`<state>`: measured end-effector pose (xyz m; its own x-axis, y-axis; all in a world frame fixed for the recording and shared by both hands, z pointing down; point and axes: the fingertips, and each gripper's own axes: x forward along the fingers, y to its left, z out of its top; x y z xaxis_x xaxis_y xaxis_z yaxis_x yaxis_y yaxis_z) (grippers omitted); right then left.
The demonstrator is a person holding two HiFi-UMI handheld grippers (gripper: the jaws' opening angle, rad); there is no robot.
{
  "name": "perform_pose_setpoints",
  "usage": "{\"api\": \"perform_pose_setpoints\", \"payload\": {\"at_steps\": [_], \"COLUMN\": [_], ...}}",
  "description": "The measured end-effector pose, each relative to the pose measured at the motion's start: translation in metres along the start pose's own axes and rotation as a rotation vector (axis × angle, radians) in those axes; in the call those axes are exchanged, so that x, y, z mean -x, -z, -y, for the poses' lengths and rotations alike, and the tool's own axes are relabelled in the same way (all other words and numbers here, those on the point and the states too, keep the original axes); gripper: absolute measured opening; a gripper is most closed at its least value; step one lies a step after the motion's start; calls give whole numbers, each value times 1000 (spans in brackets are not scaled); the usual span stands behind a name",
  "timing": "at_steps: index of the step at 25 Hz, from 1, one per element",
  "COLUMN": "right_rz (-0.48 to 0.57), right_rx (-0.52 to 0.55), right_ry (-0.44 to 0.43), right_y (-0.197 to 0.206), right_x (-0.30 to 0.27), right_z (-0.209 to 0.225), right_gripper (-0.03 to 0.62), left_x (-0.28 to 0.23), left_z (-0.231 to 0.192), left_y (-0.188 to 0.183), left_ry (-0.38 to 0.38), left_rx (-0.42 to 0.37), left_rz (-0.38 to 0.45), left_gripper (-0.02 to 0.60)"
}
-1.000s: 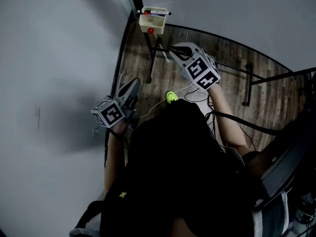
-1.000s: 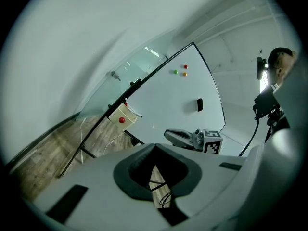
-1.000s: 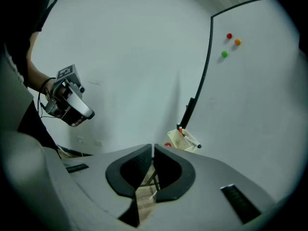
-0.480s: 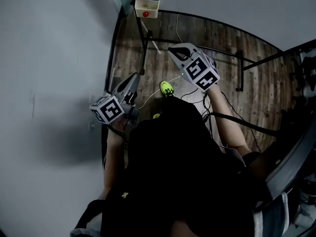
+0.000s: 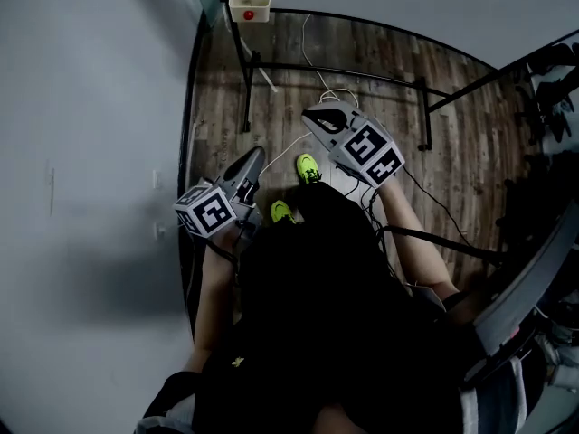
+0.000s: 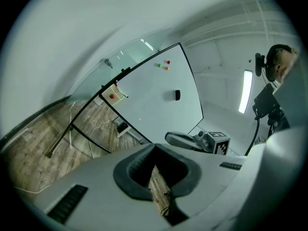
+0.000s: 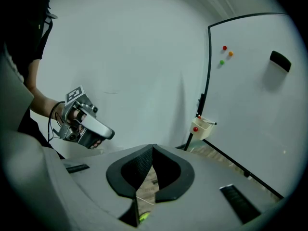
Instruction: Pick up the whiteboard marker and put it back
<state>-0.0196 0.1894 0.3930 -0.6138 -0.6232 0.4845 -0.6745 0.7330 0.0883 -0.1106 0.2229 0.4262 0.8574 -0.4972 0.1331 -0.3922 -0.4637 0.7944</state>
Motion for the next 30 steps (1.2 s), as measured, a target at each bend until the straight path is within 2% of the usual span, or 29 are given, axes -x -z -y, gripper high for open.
{"api": "perform_pose_setpoints", "payload": {"at_steps": [11, 30], "right_rz": [74, 101], "right_rx": [13, 19], "right_ry": [-62, -34], "right_y": [-14, -17], "right_x": [7, 22], "right_z": [-20, -19], "right_gripper": [-2, -2], "left_x": [-1, -11], "left_z": [17, 33], "left_y": [0, -7], "left_ry": [-27, 7], "left_rx": [-41, -100], "left_rz": [2, -4], "left_gripper": [32, 32]}}
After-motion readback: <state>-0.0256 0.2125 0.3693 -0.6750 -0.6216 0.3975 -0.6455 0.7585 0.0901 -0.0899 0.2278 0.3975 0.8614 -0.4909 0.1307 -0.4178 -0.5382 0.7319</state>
